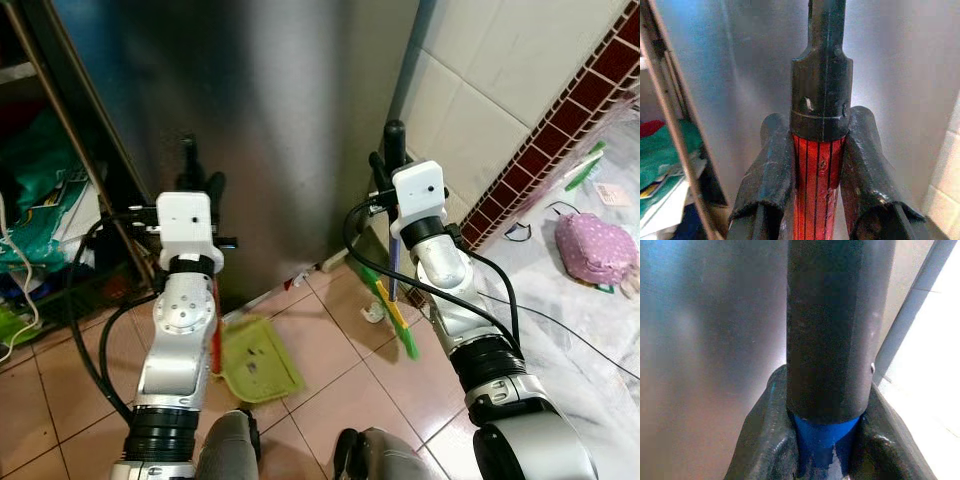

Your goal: Sweep floor

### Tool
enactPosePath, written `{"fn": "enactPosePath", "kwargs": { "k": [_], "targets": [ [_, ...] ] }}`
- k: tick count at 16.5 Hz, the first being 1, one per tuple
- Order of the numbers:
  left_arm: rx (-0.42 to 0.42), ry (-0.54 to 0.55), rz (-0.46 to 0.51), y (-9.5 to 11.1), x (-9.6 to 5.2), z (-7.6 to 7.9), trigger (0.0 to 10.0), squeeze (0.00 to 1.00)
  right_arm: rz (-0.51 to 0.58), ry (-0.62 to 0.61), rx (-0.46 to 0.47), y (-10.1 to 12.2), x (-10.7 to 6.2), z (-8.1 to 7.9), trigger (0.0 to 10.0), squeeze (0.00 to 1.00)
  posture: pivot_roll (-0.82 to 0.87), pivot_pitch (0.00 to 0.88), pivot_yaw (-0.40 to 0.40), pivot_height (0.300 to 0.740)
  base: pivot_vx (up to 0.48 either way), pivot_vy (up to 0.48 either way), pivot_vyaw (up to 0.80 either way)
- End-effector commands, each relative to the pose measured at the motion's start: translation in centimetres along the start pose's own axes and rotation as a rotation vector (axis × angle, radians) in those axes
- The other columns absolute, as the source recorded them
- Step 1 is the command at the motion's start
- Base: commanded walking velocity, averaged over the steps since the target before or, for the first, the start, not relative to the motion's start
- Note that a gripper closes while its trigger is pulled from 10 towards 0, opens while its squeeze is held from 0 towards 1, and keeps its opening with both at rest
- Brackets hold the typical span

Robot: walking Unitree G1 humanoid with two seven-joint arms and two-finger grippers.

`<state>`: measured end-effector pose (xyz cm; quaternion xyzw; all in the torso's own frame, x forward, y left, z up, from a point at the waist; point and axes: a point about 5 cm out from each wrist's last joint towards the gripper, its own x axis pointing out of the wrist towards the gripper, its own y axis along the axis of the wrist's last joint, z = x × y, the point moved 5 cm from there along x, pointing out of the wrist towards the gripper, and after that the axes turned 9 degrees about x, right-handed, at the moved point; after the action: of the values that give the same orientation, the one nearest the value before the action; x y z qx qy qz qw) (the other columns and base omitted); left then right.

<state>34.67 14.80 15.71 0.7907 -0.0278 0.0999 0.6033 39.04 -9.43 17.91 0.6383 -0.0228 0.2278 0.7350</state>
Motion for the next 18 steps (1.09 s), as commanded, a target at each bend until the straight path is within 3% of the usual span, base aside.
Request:
{"fn": "enactPosePath", "kwargs": {
  "k": [1, 5, 7, 8, 10, 13, 16, 18],
  "targets": [
    [-0.014, -0.019, 0.08, 1.7, 0.1, 0.4, 10.0, 0.0, 0.095, 0.027, -0.039, 2.3, 0.4, -0.1, 10.0, 0.0, 0.04, 0.156, -0.078, 0.74, 0.0, 0.0, 0.0],
    [-0.048, -0.139, 0.071, 1.2, 0.1, 2.9, 10.0, 0.0, 0.095, 0.027, -0.041, 2.4, 1.0, 0.1, 10.0, 0.0, 0.03, 0.18, -0.07, 0.74, 0.0, 0.0, 0.0],
    [-0.05, -0.194, 0.062, 0.7, 0.3, 4.2, 10.0, 0.0, 0.04, -0.001, 0.006, 1.0, 1.1, -0.1, 10.0, 0.0, 0.03, 0.186, -0.069, 0.74, 0.0, 0.0, 0.0],
    [-0.051, -0.222, 0.058, 0.4, 0.2, 4.9, 10.0, 0.0, -0.007, -0.033, 0.07, 0.1, 1.4, -0.5, 10.0, 0.0, 0.02, 0.196, -0.068, 0.74, 0.0, 0.0, 0.0],
    [-0.049, -0.275, 0.041, -0.5, -0.1, 6.4, 10.0, 0.0, -0.038, -0.013, 0.102, -0.5, 1.7, -2.3, 10.0, 0.0, 0.02, 0.205, -0.073, 0.74, 0.0, 0.0, 0.0],
    [-0.06, -0.289, 0.023, -1.2, -0.3, 7.1, 10.0, 0.0, -0.079, 0.057, 0.176, -1.2, 1.4, -4.1, 10.0, 0.0, 0.01, 0.209, -0.08, 0.74, 0.0, 0.0, 0.0],
    [-0.064, -0.301, 0.03, -1.3, -0.3, 7.7, 10.0, 0.0, -0.096, 0.091, 0.242, -1.2, 1.4, -3.8, 10.0, 0.0, -0.01, 0.207, -0.084, 0.74, 0.0, 0.0, 0.0],
    [-0.063, -0.299, 0.03, -1.5, -0.2, 7.7, 10.0, 0.0, -0.116, 0.144, 0.238, -1.0, 0.9, -2.1, 10.0, 0.0, -0.02, 0.204, -0.085, 0.74, 0.0, 0.0, 0.0]
  ]
}}
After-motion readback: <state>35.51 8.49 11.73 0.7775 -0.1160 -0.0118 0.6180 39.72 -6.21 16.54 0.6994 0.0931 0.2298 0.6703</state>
